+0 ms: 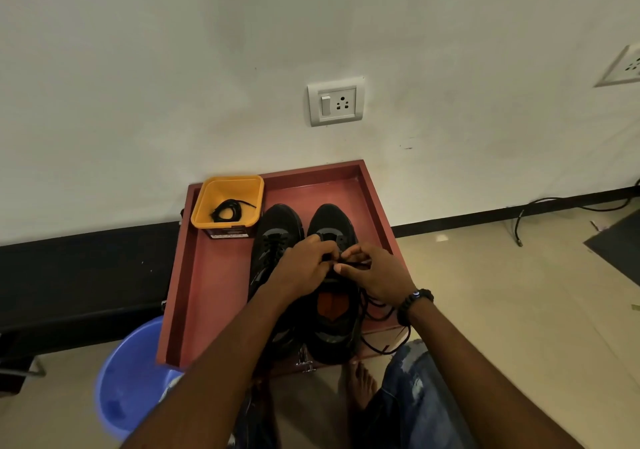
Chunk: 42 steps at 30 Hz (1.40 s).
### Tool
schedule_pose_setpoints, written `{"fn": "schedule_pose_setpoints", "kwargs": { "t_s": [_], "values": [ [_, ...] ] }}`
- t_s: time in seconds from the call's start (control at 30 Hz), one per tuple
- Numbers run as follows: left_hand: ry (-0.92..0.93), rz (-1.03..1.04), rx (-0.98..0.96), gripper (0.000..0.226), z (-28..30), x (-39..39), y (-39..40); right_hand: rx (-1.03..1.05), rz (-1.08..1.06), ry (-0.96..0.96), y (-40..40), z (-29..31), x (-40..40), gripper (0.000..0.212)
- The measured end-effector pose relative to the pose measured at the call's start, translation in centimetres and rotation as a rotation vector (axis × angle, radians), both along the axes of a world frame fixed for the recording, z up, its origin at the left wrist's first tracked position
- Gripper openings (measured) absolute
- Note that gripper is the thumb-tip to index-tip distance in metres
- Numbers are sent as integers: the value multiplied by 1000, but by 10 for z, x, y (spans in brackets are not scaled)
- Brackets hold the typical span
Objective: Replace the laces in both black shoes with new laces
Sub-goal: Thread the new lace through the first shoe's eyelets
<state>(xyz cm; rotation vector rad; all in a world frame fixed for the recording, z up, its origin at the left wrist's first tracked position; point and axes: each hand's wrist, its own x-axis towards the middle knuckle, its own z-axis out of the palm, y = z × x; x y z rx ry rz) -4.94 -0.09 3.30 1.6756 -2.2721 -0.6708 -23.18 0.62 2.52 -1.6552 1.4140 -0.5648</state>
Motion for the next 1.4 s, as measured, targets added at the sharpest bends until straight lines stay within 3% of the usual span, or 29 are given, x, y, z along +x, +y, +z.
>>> {"fn": "schedule_pose_setpoints", "kwargs": {
  "t_s": [0.1, 0.27, 0.43, 0.53, 0.67, 0.73, 0.83, 0.9, 1.07, 1.2, 1.4],
  "values": [
    [65, 35, 65, 4, 2, -3, 1, -30, 29, 68, -1, 4, 3, 29],
    [367, 255, 176, 7, 13, 2, 5, -32, 88, 115, -3, 5, 0, 38],
    [489, 456, 131, 5, 36, 29, -5, -68, 110, 171, -1, 7, 3, 42],
    [446, 379, 121, 5, 43, 31, -4, -100, 99, 145, -3, 18, 14, 43],
    [504, 320, 76, 4, 48, 21, -5, -151, 36, 62, -17, 38, 31, 21],
    [479, 299, 119, 15, 43, 18, -5, -169, 1, 71, -20, 43, 31, 17],
    [338, 236, 320, 63, 21, 14, 2, -142, -80, 5, -20, 38, 26, 19],
    [240, 248, 362, 83, 4, 6, 7, -98, -119, -80, -17, 38, 26, 17],
    [48, 338, 152, 47, -11, -8, 10, -161, -2, -112, -16, 47, 43, 17],
    [-24, 348, 99, 67, -15, -9, 16, -166, 63, -198, -22, 57, 56, 16],
    [22, 359, 127, 57, -23, -12, 10, -94, -2, -250, -24, 56, 55, 15]
  ]
}}
